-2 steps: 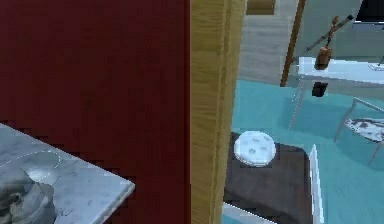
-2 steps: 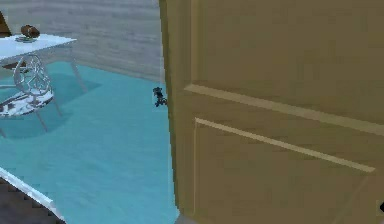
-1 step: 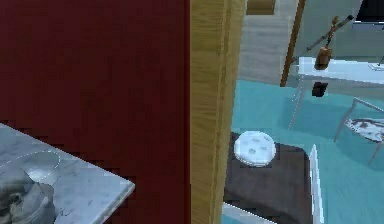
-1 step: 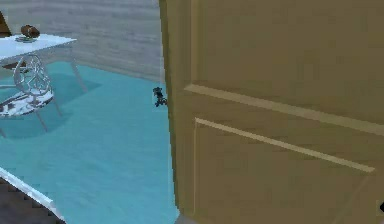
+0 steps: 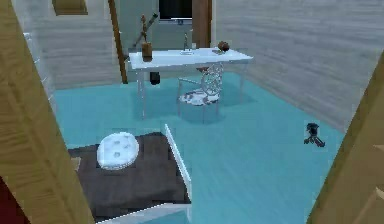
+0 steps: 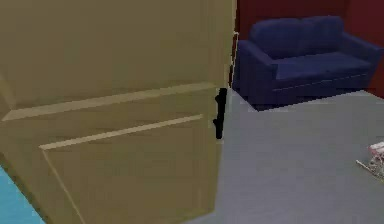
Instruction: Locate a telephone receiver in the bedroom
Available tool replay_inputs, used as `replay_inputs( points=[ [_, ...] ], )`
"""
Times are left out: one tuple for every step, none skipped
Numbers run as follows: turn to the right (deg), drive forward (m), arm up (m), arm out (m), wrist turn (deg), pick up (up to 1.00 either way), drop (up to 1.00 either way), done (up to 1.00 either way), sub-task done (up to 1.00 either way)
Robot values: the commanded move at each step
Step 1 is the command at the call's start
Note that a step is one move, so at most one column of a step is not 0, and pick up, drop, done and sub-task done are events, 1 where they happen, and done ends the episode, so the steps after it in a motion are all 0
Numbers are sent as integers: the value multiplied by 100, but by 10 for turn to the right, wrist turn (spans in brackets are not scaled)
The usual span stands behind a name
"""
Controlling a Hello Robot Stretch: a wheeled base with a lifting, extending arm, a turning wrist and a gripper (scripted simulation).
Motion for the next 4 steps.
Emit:
replay_inputs(
  points=[
    [450,0,0,0,0,0,0,0,0],
    [-330,0,0,0,0,0,0,0,0],
    [0,85,0,0,0,0,0,0,0],
    [-270,0,0,0,0,0,0,0,0]
  ],
)
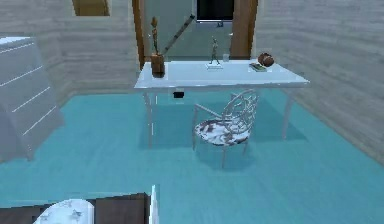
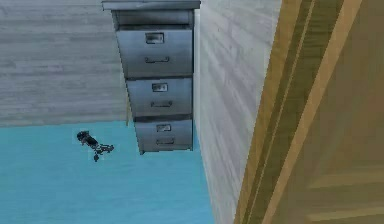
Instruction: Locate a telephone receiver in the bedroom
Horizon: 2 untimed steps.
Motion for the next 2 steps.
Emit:
replay_inputs(
  points=[
    [0,100,0,0,0,0,0,0,0],
    [-30,0,0,0,0,0,0,0,0]
  ],
)
